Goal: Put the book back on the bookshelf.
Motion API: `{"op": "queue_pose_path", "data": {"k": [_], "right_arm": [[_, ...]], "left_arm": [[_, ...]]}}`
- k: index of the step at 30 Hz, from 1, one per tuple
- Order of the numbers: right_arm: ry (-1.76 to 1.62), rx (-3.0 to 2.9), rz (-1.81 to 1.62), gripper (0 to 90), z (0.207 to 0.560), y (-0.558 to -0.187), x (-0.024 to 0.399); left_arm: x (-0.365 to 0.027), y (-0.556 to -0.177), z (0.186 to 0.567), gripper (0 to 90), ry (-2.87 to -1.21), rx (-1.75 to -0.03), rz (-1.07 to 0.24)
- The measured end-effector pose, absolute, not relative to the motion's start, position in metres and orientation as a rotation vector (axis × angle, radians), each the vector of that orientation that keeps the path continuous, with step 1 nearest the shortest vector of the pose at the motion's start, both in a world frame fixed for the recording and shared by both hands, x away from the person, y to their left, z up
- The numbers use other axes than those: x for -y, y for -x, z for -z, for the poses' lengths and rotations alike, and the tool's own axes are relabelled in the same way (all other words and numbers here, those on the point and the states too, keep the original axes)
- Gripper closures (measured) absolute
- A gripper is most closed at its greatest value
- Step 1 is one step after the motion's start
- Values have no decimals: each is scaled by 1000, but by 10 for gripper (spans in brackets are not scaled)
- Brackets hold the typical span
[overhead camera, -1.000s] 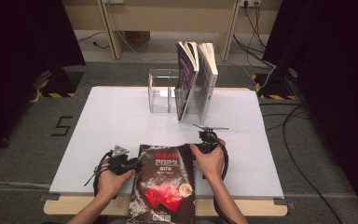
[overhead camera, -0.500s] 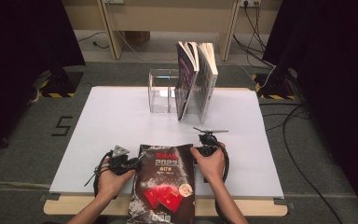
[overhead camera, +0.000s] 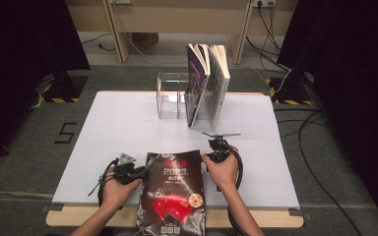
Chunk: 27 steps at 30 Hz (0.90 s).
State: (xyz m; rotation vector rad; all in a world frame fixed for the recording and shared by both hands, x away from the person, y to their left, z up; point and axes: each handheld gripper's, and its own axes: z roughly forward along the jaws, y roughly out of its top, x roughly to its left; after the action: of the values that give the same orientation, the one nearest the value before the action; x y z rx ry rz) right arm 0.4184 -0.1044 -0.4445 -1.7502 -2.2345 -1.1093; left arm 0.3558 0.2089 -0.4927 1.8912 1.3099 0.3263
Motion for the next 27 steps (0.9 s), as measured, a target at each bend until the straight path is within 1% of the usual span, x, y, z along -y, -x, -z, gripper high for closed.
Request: {"op": "queue_pose_path", "data": {"k": [4, 12, 27], "right_arm": [[1748, 2212, 1182, 873, 438, -415, 107], [1750, 2234, 1313, 873, 414, -411, 106], [1788, 2224, 1550, 875, 368, -412, 109]], "left_arm": [[-212, -356, 489, 697, -1870, -1312, -310], [-216, -356, 476, 620, -1821, -1302, -346], [-217, -353, 457, 523, -1750, -1276, -371]]}}
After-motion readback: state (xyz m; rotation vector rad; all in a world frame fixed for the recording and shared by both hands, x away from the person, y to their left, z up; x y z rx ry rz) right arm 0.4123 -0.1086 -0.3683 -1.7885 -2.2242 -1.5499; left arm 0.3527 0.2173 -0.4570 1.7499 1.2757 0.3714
